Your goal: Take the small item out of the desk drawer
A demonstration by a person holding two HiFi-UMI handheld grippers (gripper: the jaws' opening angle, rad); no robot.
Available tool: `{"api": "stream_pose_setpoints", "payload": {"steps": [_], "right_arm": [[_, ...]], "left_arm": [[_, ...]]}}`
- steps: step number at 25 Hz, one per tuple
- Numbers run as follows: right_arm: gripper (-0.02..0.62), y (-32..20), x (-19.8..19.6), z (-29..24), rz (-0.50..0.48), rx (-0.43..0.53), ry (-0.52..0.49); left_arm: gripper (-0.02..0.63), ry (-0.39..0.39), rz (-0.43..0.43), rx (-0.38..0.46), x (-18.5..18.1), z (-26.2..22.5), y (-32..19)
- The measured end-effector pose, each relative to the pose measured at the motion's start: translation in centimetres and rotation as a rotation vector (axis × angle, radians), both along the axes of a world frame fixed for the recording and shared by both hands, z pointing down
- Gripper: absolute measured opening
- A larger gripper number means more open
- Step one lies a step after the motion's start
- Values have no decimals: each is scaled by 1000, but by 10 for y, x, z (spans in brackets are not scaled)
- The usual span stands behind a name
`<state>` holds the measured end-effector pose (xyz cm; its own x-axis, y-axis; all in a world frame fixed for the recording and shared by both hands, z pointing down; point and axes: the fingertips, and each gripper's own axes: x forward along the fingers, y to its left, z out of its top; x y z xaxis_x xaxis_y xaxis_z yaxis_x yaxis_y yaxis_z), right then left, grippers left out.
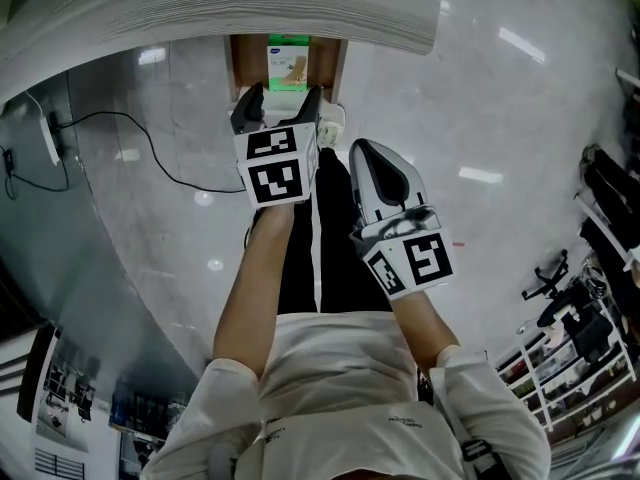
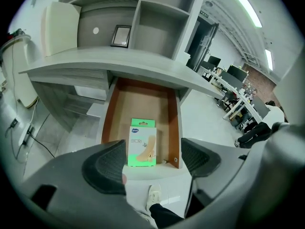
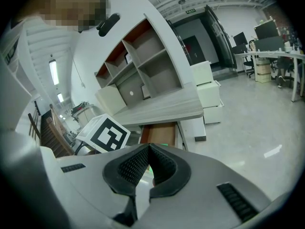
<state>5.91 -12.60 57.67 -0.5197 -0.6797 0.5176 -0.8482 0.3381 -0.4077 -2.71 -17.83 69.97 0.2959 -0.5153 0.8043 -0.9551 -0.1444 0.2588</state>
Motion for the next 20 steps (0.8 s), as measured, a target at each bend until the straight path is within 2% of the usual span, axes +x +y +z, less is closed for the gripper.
{"api": "stream_pose_setpoints", "payload": {"steps": [11, 20], "right_arm": [[31, 3, 6, 17, 1, -25, -4], [31, 5, 3, 27, 3, -38, -1]], "left_arm": [[405, -15, 11, -39, 11, 26, -5], [408, -63, -31, -44, 2, 42, -19]]}}
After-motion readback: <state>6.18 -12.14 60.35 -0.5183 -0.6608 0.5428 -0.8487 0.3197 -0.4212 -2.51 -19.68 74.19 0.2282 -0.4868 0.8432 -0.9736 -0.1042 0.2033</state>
